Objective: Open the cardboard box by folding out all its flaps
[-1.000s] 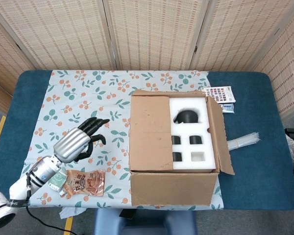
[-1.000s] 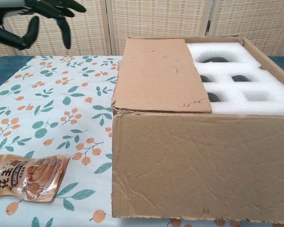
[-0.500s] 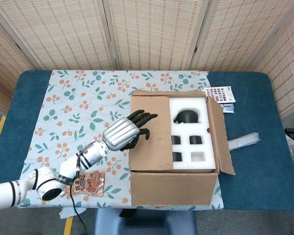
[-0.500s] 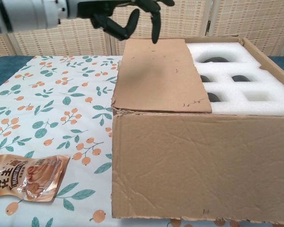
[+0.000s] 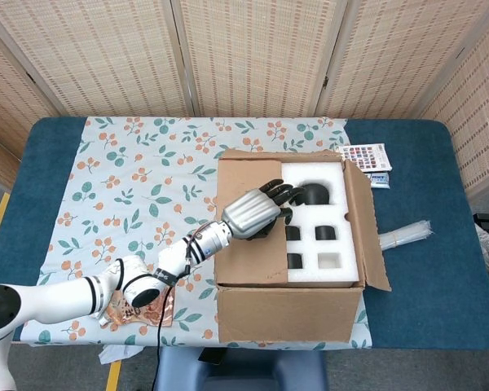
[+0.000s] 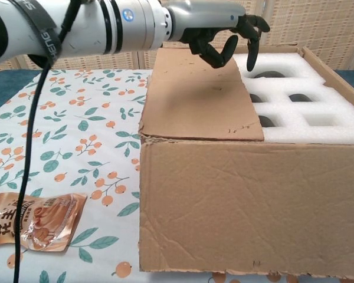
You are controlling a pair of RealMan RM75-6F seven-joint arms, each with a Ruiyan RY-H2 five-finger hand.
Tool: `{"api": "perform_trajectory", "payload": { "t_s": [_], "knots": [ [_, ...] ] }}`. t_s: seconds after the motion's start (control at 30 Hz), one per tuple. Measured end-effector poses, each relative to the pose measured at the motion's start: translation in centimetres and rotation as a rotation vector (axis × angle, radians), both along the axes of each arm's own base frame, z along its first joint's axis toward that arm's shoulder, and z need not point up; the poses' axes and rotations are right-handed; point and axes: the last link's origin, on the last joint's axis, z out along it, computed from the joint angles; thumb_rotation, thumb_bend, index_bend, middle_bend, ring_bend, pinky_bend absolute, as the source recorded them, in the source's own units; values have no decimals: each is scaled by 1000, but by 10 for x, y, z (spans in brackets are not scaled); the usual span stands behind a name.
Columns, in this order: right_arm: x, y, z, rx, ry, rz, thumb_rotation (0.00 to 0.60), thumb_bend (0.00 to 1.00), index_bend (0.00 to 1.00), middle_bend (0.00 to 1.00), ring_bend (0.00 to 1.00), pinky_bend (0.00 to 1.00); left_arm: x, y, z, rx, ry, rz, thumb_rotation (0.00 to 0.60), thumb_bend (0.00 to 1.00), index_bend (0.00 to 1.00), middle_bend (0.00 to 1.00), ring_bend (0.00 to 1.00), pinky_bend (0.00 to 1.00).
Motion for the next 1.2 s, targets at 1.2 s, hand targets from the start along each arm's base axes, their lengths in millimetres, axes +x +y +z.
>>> {"api": "perform_trajectory", "payload": {
  "t_s": [1.2],
  "knots": [
    [-13,-4,7,42,-35,-26,306,593,302,0,0,0,3,21,-36,50,105,-13,600,1000,622,0,0,0]
  ]
}}
